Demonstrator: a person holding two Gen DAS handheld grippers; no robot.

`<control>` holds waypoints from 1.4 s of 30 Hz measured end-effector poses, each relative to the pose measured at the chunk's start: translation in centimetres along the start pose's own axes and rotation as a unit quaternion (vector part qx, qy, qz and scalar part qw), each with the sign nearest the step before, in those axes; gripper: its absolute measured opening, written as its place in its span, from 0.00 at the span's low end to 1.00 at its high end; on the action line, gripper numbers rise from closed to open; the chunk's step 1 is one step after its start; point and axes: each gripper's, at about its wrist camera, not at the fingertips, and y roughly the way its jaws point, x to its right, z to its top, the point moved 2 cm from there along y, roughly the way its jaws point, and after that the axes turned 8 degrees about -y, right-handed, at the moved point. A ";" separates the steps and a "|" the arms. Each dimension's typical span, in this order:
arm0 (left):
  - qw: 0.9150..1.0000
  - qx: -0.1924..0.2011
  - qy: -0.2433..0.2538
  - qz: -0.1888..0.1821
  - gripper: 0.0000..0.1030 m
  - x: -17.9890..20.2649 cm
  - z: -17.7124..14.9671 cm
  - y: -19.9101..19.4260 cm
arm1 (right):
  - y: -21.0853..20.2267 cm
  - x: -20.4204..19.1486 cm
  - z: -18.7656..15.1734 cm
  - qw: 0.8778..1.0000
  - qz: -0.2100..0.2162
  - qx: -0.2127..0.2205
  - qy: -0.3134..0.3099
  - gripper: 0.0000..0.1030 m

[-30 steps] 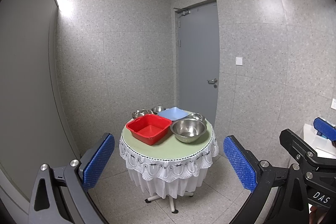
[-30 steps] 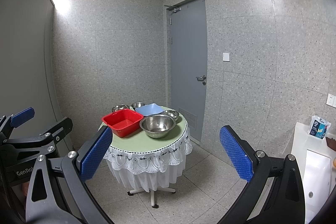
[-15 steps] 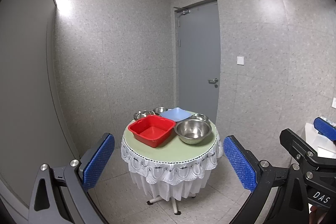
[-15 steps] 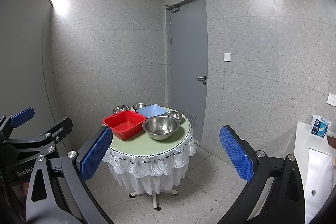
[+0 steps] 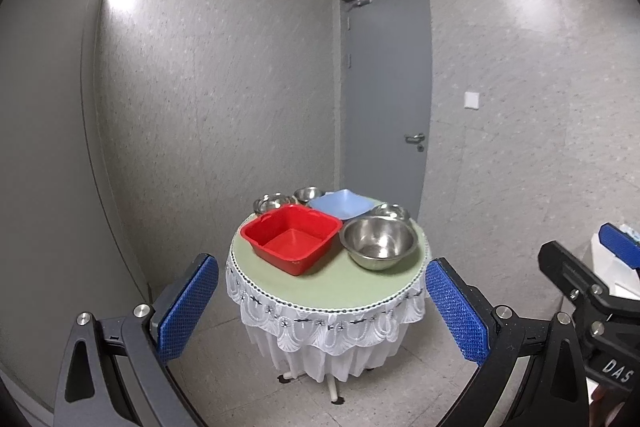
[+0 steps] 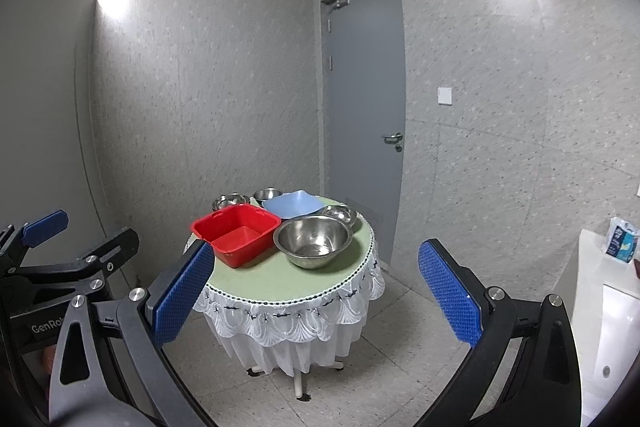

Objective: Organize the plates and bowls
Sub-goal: 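Move both grippers toward the rim of the large steel bowl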

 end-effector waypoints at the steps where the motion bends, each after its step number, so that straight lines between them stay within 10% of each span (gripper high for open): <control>1: 1.000 -0.003 -0.001 0.005 0.99 0.1 0.2 1.1 | 1.1 0.2 -0.1 1.000 0.002 -0.002 0.001 1.00; 19: 0.997 -0.033 -0.020 0.060 0.99 8.7 8.6 27.4 | 26.2 6.1 4.6 0.997 0.074 -0.026 -0.022 1.00; 32: 0.990 -0.128 -0.012 0.053 0.99 8.9 9.1 47.7 | 40.3 7.1 1.3 0.990 0.068 -0.118 -0.027 1.00; 42: 0.975 -0.212 -0.019 0.059 0.92 9.5 6.3 59.9 | 51.0 8.8 -5.5 0.962 0.100 -0.252 -0.015 0.86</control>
